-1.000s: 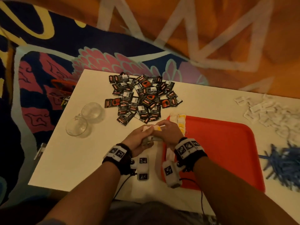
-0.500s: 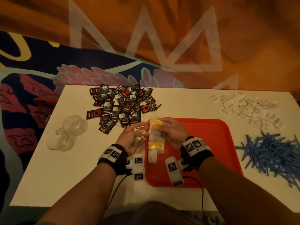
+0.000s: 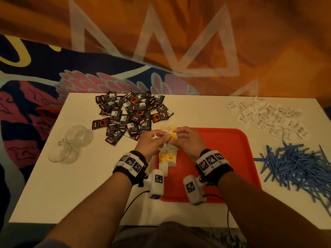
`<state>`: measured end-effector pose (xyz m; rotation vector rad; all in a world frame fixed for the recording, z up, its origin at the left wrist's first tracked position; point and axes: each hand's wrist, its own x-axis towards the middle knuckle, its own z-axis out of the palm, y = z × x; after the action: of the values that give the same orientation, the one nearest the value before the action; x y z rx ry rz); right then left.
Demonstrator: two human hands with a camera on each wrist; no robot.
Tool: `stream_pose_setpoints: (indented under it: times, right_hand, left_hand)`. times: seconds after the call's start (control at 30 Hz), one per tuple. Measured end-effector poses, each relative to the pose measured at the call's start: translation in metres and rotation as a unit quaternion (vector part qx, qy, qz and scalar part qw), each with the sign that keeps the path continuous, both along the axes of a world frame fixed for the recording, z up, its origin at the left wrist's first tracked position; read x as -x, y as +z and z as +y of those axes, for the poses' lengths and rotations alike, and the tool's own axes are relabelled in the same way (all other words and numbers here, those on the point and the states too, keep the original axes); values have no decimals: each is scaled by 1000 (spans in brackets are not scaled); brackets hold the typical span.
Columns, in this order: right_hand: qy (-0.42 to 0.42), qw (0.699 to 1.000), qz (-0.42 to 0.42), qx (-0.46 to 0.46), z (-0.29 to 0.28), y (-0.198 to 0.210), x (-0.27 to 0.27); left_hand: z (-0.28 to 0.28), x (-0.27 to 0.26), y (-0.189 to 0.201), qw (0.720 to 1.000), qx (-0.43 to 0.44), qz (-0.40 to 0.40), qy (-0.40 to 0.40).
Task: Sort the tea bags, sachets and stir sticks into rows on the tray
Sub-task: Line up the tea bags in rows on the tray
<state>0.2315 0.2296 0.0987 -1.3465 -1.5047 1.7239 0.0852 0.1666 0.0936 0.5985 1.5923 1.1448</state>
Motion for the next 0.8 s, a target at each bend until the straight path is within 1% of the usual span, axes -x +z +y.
stream_pose_setpoints:
  times: [0.13,0.23,0.3,0.4,0.47,0.6,0.73,0.8]
  right_hand:
    - [20,999,-49,-9,-3,-12,-5]
    - [33,996,-77,-5,-8,-19,-7]
    - [36,992,-122,-12,-9,-28,-10]
    - [61,972,-224,-25,-13,-49,-16]
    - [80,960,-268,-15,-17,-66,-23]
    - [105,945,-311,5,-29,-99,-30]
    - [111,936,-333,19,-34,-115,-28]
    - [102,935,-337,22,-33,-118,-26]
  left_hand:
    - [-3,0,-4,1000,-14,12,22]
    - [-8,-2,-10,999,-11,44,18]
    - [-13,-1,-19,996,-7,84,15]
    - [-23,5,-41,982,25,188,-18]
    - [-32,7,-55,959,59,267,-78]
    - [-46,5,-76,901,95,374,-197]
    - [-53,1,-85,847,126,429,-287]
    - [-57,-1,-87,827,126,444,-321]
